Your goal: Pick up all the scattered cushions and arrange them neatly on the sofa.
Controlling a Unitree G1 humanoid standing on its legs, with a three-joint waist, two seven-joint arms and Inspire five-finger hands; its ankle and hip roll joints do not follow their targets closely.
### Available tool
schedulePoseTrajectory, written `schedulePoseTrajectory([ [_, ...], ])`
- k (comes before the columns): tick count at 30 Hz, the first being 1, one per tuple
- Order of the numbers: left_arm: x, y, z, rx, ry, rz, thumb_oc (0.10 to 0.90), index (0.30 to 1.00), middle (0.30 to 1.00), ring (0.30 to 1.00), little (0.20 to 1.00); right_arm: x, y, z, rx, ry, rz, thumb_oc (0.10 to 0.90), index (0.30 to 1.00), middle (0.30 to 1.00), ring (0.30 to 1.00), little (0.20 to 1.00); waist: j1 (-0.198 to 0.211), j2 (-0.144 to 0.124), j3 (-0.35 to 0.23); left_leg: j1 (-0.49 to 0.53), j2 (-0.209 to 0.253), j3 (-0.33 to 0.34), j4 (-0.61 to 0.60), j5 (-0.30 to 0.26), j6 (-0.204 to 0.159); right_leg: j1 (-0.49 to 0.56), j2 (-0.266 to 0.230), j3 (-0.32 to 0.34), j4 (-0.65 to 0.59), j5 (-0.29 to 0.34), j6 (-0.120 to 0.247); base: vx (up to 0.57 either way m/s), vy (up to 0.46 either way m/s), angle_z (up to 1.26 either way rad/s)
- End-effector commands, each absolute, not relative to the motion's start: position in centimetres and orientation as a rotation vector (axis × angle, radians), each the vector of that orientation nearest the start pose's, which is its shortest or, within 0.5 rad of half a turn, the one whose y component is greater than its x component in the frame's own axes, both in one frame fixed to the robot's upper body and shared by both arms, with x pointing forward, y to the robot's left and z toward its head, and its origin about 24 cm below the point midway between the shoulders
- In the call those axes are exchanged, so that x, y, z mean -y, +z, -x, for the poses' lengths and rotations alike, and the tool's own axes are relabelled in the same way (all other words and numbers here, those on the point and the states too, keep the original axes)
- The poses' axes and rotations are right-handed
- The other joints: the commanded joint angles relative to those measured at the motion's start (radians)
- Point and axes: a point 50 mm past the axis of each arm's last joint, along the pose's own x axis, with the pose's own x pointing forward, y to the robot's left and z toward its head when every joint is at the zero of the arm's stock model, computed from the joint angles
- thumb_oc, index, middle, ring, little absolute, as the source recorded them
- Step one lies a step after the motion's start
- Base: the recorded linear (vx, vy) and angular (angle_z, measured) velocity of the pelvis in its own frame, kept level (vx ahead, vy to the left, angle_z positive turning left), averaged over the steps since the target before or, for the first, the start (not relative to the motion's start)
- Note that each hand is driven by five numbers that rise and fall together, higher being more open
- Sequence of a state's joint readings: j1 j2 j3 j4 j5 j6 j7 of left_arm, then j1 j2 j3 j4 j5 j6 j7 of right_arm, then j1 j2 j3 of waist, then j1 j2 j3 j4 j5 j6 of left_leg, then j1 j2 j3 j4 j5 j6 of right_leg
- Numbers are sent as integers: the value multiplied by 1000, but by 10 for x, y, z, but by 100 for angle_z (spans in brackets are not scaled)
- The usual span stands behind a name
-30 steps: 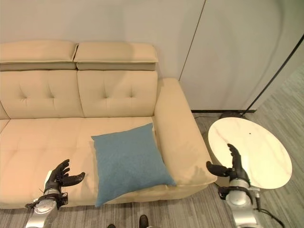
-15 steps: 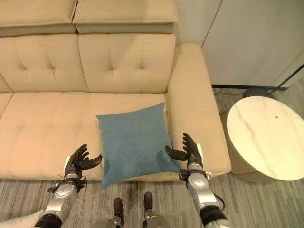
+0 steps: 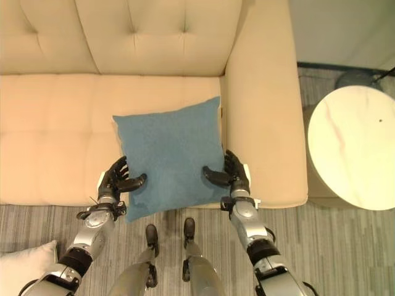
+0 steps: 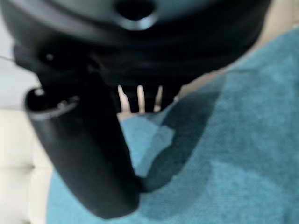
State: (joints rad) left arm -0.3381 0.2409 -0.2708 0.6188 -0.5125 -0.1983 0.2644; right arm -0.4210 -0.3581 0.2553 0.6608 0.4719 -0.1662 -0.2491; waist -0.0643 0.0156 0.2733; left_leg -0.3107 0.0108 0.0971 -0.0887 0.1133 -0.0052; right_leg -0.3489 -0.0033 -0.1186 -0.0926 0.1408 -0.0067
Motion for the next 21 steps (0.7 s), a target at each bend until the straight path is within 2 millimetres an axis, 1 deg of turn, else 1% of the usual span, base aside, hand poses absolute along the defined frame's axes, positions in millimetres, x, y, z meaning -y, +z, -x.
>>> schedulePoseTrajectory([
  [1,-146,35,-327,-22,82,167,800,900,900,900,900,168,50,-338,5,-96,-87,800,900,900,900,900,5,-44,-38,-23,-16,-24,1,-55,-23,-26,-57,41,33,-42,98,0,0,0],
  [4,-129,38,-331,-26,44,213,800,900,900,900,900,144,55,-342,18,-23,-124,800,900,900,900,900,8,-42,-22,-33,-16,-27,1,-50,-26,-33,-53,41,26,-36,98,-19,-31,7],
  [5,-124,40,-332,-23,33,229,800,900,900,900,900,138,58,-343,26,-3,-127,585,578,578,578,578,8,-41,-17,-36,-16,-28,1,-50,-26,-35,-52,42,24,-34,98,-18,-35,5],
  [6,-120,41,-332,-24,27,248,584,575,575,575,575,130,59,-343,30,27,-131,483,425,425,425,425,9,-41,-14,-37,-16,-29,1,-48,-27,-35,-50,42,20,-32,98,-17,-32,3],
  [7,-116,43,-333,-18,18,262,546,519,519,519,519,124,61,-343,33,48,-130,425,338,338,338,338,9,-41,-11,-37,-16,-29,1,-47,-28,-36,-49,42,19,-30,98,-11,-36,2],
  [8,-113,44,-333,-16,11,277,400,300,300,300,300,119,62,-343,40,66,-128,400,300,300,300,300,9,-42,-10,-36,-15,-30,1,-47,-29,-35,-48,43,17,-30,98,-12,-40,2],
  [10,-104,48,-331,1,-13,309,400,300,300,300,300,108,63,-340,53,114,-116,400,300,300,300,300,8,-43,-10,-31,-13,-32,1,-46,-31,-27,-43,42,11,-32,98,-9,-44,2],
  [15,-100,51,-326,27,-43,325,400,300,300,300,300,107,61,-333,67,146,-108,400,300,300,300,300,6,-46,-17,-3,-12,-29,1,-53,-34,5,-39,41,5,-38,98,-7,-25,1],
  [18,-103,50,-322,29,-41,337,400,300,300,300,300,111,58,-327,66,139,-112,400,300,300,300,300,3,-46,-25,17,-9,-26,1,-59,-34,24,-36,38,5,-45,97,0,0,0],
  [20,-109,49,-313,46,-42,348,400,300,300,300,300,122,56,-319,83,121,-104,400,300,300,300,300,1,-43,-34,57,-6,-21,1,-69,-32,64,-30,35,5,-59,96,0,0,0],
  [21,-109,49,-313,46,-42,348,400,300,300,300,300,122,56,-319,83,121,-104,400,300,300,300,300,2,-43,-34,58,-6,-21,1,-69,-32,64,-30,35,5,-59,96,0,0,0],
])
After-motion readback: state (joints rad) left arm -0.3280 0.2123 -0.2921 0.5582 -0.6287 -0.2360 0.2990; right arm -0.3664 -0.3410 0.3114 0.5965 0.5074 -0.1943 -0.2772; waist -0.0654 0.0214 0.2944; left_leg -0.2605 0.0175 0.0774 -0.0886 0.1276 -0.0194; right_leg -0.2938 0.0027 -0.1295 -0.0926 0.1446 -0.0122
